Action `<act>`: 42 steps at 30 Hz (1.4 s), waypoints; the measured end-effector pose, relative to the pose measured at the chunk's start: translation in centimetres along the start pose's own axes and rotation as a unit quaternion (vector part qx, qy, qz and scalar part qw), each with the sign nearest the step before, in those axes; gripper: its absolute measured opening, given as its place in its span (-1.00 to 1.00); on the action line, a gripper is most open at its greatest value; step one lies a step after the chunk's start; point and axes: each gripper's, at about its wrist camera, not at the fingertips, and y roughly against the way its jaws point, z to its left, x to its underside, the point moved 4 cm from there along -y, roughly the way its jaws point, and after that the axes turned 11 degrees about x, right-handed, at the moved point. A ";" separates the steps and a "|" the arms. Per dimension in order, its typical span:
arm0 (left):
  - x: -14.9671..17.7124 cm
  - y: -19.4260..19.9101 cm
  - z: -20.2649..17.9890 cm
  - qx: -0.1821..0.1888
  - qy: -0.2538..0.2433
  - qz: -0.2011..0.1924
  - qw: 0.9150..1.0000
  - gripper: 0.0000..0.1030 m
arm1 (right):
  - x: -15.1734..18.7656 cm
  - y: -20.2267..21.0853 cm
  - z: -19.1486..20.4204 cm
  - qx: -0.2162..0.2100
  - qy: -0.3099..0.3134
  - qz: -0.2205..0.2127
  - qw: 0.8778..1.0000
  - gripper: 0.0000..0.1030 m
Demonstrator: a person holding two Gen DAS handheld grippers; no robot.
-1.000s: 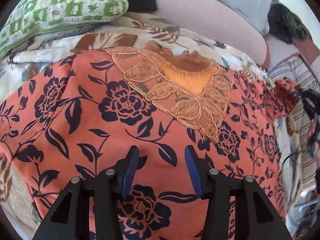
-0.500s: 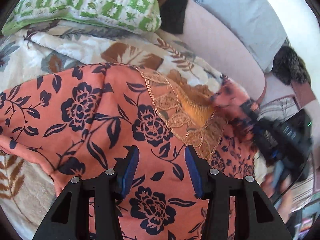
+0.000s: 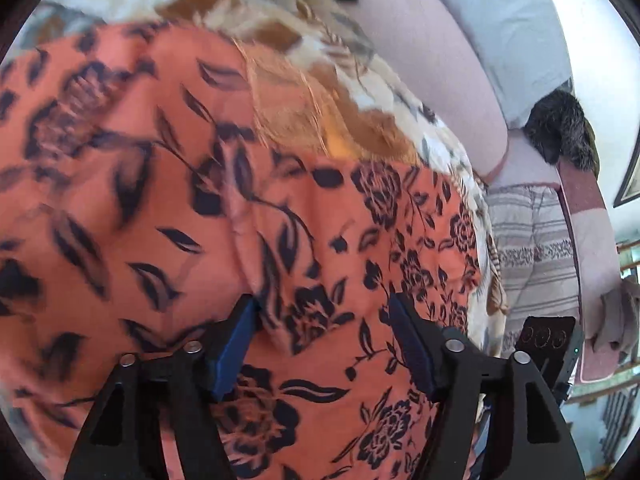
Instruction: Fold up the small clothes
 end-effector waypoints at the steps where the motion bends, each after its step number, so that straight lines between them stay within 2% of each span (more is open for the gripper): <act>1: -0.4 -0.7 0.1 -0.007 -0.001 -0.004 1.000 0.31 | -0.4 0.8 -1.5 0.010 -0.016 -0.007 1.000 -0.16; 2: -0.6 -0.9 -0.1 -0.012 -0.006 -0.015 1.000 0.31 | -0.9 1.8 -3.6 0.021 -0.042 -0.017 0.999 -0.16; 3: -1.1 -1.0 -0.5 -0.015 -0.009 -0.028 0.999 -0.04 | -1.4 2.2 -4.8 0.026 -0.064 -0.027 0.997 -0.16; 4: -1.6 -1.2 -0.9 -0.013 -0.012 -0.029 0.999 -0.92 | -1.9 3.3 -6.8 0.026 -0.095 -0.044 0.994 -0.16; 5: -1.9 -1.4 -1.1 -0.015 -0.013 -0.023 1.000 -0.83 | -2.2 4.0 -8.1 0.025 -0.117 -0.057 0.991 -0.16; 6: -2.6 -0.9 -1.5 -0.025 -0.014 -0.032 0.999 -0.87 | -2.5 4.5 -9.2 0.021 -0.138 -0.069 0.988 -0.16; 8: -3.6 1.5 -2.7 -0.055 -0.042 -0.083 0.994 -0.87 | -3.2 5.4 -11.2 0.002 -0.179 -0.090 0.980 -0.13; 11: -4.3 5.2 -3.5 -0.078 -0.060 -0.134 0.986 -0.87 | -4.2 5.5 -13.1 -0.021 -0.220 -0.104 0.970 -0.06; 14: -4.5 6.7 -3.0 -0.091 -0.053 -0.137 0.985 -0.87 | -5.3 4.2 -14.6 -0.047 -0.265 -0.105 0.957 -0.03; 16: -4.3 7.0 -2.6 -0.107 -0.050 -0.129 0.985 -0.87 | -6.0 2.8 -15.2 -0.048 -0.302 -0.101 0.947 -0.04; 17: -4.2 6.6 -2.6 -0.109 -0.046 -0.124 0.985 -0.87 | -6.3 2.1 -15.4 -0.045 -0.319 -0.097 0.942 -0.14; 18: -4.1 6.5 -2.3 -0.110 -0.040 -0.120 0.986 -0.86 | -6.5 2.1 -15.3 -0.046 -0.322 -0.103 0.940 -0.72; 19: -4.0 6.2 -2.0 -0.113 -0.036 -0.117 0.986 -0.86 | -6.8 2.5 -14.9 -0.052 -0.312 -0.115 0.942 -0.91; 22: -3.7 3.9 -1.6 -0.134 -0.031 -0.094 0.986 -0.84 | -6.9 4.8 -14.7 -0.033 -0.287 -0.171 0.942 -0.91; 23: -3.6 2.9 -0.9 -0.149 -0.027 -0.081 0.985 -0.83 | -6.8 4.5 -15.2 -0.013 -0.283 -0.170 0.944 -0.92; 25: -3.7 0.1 0.9 -0.192 -0.012 -0.038 0.981 -0.82 | -6.3 2.2 -17.0 0.035 -0.286 -0.115 0.951 -0.93; 27: -3.4 0.4 0.6 -0.190 -0.025 -0.050 0.980 -0.78 | -5.8 2.0 -17.5 0.016 -0.297 -0.105 0.949 -0.93; 28: -3.3 0.9 0.3 -0.187 -0.026 -0.047 0.981 -0.76 | -5.8 3.0 -17.0 0.027 -0.288 -0.111 0.951 -0.77; 29: -3.0 1.5 0.1 -0.182 -0.023 -0.046 0.982 -0.77 | -5.7 3.9 -16.5 0.040 -0.277 -0.115 0.953 -0.74; 30: -2.6 2.4 0.0 -0.173 -0.019 -0.050 0.984 -0.77 | -5.6 4.7 -15.8 0.046 -0.266 -0.120 0.955 -0.73; 33: -1.0 5.3 -0.8 -0.134 -0.005 -0.087 0.987 -0.73 | -5.1 6.6 -12.5 0.020 -0.220 -0.150 0.964 -0.72; 35: -1.0 5.2 -1.7 -0.122 -0.009 -0.089 0.989 -0.61 | -5.2 5.8 -9.6 0.013 -0.181 -0.143 0.973 -0.70; 37: -1.1 3.8 -2.6 -0.141 -0.028 -0.080 0.986 -0.52 | -5.2 3.8 -6.2 0.010 -0.134 -0.122 0.983 -0.70; 39: -1.2 1.8 -2.4 -0.166 -0.044 -0.062 0.983 -0.52 | -4.2 1.8 -3.8 0.009 -0.103 -0.107 0.989 -0.70; 41: -1.4 -0.1 -1.0 -0.203 -0.037 -0.038 0.978 -0.55 | -3.5 -0.5 -1.9 0.026 -0.080 -0.090 0.992 -0.70; 42: -1.4 -0.1 -0.7 -0.205 -0.037 -0.042 0.977 -0.55 | -3.4 -1.9 -1.3 0.034 -0.069 -0.078 0.994 -0.70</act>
